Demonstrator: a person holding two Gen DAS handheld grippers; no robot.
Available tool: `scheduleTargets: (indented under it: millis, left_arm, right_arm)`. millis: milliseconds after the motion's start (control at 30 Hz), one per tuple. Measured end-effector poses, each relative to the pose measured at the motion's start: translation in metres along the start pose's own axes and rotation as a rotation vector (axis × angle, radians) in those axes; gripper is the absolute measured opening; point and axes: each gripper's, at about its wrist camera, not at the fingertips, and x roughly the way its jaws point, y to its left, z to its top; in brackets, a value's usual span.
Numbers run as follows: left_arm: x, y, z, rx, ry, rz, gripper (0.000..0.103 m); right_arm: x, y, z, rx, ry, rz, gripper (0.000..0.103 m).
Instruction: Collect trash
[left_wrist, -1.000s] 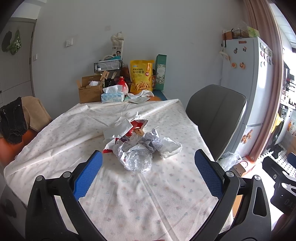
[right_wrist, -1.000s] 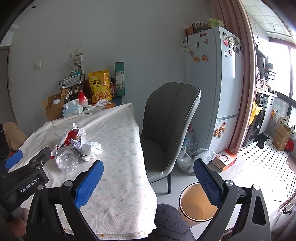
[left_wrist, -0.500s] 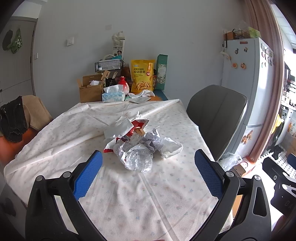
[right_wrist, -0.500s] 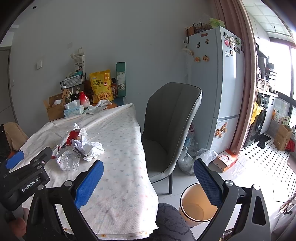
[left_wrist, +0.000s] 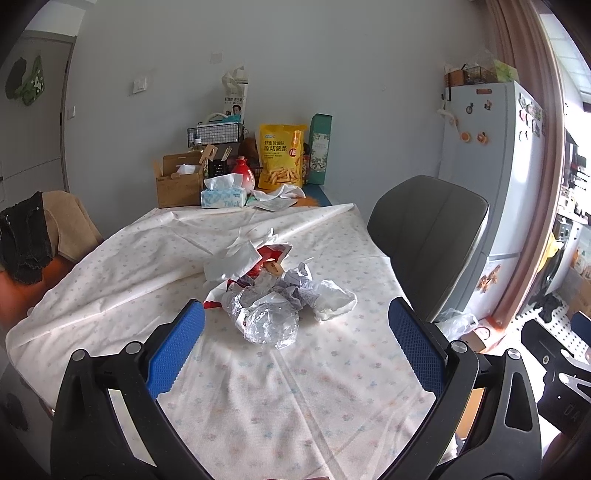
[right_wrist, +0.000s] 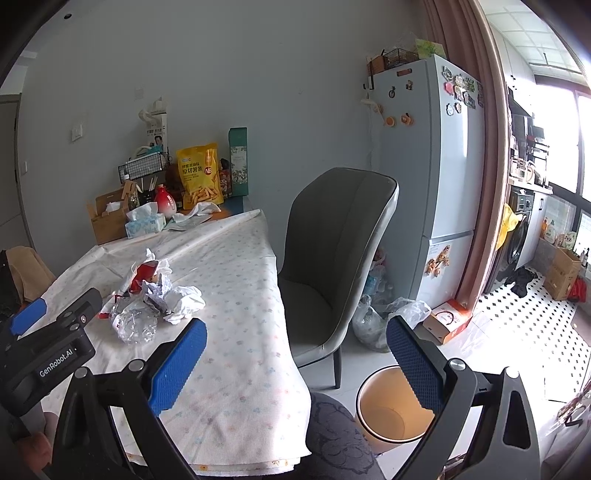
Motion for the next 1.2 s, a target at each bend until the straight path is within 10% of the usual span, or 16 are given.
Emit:
scheduleTargets:
  millis: [1200]
  left_arm:
    - [0.031, 0.064, 0.018, -0.066, 0.085, 0.106, 0.092]
  right_arm:
    - [0.053, 0.048, 0.022, 0.001, 0.095, 0.157, 0.095]
